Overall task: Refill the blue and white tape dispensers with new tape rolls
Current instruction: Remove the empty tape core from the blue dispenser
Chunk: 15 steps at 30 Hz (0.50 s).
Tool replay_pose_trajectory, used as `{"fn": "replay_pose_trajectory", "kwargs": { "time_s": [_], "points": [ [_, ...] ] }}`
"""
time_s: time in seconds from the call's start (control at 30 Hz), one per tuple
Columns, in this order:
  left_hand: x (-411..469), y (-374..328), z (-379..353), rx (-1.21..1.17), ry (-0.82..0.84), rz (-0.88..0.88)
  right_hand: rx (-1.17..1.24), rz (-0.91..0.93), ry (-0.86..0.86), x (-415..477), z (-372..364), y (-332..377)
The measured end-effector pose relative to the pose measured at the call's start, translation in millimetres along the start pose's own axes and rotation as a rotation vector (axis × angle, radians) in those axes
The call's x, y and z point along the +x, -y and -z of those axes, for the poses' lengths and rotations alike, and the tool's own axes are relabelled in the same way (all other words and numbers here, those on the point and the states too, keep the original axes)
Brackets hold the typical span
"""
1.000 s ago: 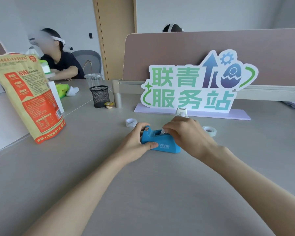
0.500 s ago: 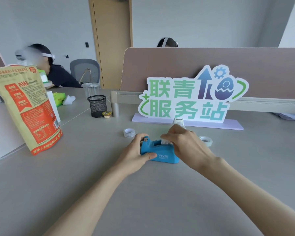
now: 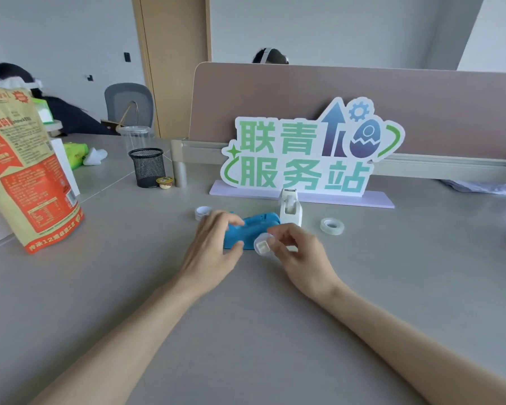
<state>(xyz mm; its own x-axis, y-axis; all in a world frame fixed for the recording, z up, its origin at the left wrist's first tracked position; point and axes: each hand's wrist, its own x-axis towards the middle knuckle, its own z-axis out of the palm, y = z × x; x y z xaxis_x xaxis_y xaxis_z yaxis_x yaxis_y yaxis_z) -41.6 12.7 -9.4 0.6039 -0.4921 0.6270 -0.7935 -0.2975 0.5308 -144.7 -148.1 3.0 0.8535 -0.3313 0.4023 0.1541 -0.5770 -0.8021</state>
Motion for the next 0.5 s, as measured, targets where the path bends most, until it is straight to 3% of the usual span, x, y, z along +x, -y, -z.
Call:
{"fn": "replay_pose_trajectory", "kwargs": {
  "time_s": [0.13,0.33,0.5],
  "points": [
    [-6,-7,-5,0.008,0.247,0.02,0.18,-0.129,0.077,4,3,-7],
    [-5,-13,-3,0.045,0.222,0.045,0.302,-0.137,0.231,5,7,-5],
    [-5,-19,0,0.032,0.23,-0.011,0.313,-0.142,0.191,4,7,-5]
  ]
}}
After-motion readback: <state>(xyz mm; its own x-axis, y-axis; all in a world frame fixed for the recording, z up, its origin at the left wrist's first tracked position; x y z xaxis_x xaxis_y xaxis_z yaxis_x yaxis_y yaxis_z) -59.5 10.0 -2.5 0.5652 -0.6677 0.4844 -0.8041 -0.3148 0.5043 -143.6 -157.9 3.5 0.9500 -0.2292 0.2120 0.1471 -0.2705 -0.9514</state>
